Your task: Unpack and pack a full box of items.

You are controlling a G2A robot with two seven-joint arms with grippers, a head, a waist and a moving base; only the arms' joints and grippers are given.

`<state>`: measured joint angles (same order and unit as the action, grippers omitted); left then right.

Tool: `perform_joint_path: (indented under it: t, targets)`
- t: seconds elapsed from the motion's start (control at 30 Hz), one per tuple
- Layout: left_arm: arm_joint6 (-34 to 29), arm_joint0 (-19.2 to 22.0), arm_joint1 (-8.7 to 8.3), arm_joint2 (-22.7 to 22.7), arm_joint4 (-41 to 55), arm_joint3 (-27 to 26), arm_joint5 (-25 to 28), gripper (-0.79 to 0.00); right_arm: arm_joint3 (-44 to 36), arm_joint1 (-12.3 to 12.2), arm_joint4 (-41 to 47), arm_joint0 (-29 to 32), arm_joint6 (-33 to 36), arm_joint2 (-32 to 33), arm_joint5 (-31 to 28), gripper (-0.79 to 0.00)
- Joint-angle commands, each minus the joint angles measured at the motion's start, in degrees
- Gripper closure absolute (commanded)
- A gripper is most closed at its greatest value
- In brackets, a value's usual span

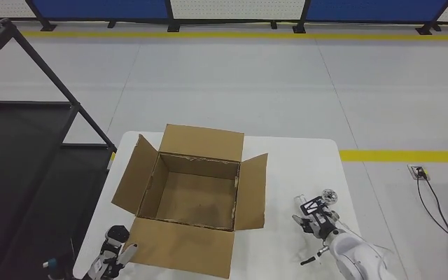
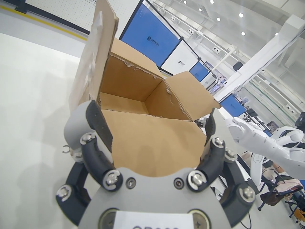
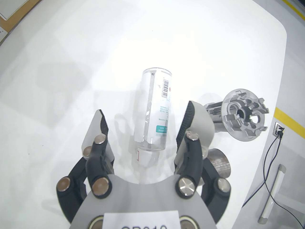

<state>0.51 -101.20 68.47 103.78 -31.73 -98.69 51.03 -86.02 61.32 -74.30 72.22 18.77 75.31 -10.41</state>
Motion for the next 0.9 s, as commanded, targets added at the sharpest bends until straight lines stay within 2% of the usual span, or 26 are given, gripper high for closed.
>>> perform_joint_path:
  t: [0.0, 0.03, 0.27, 0.53, 0.77, 0.87]
  targets:
    - [0.02, -0.03, 0.01, -0.24, -0.22, -0.12, -0.01, -0.785, -1.22, -0.12, -0.24, 0.91, -0.06, 0.79, -0.01, -0.767]
    - [0.05, -0.02, 0.01, -0.33, -0.33, -0.15, -0.05, -0.785, -1.99, -0.18, -0.41, 1.48, -0.18, 1.2, 0.05, -0.785]
    - [0.16, 0.07, -0.02, -0.88, -0.79, -0.61, 0.14, -0.785, -9.23, -1.09, 0.59, 8.17, -3.51, 7.64, -2.11, -0.785]
    - [0.17, 0.09, -0.1, -1.08, -1.17, -0.77, 0.41, -0.785, -12.37, -2.15, 7.01, 14.08, -5.28, 17.46, -9.12, -0.785]
    - [0.48, 0.03, -0.14, -1.27, -1.27, -0.74, 0.26, -0.785, -12.38, -2.15, 7.62, 14.21, -5.3, 17.71, -9.15, -0.785]
    - [0.48, 0.08, -0.15, -1.46, -1.56, -0.95, 0.22, -0.785, -11.79, -2.17, 3.81, 13.27, -3.32, 16.82, -7.59, -0.785]
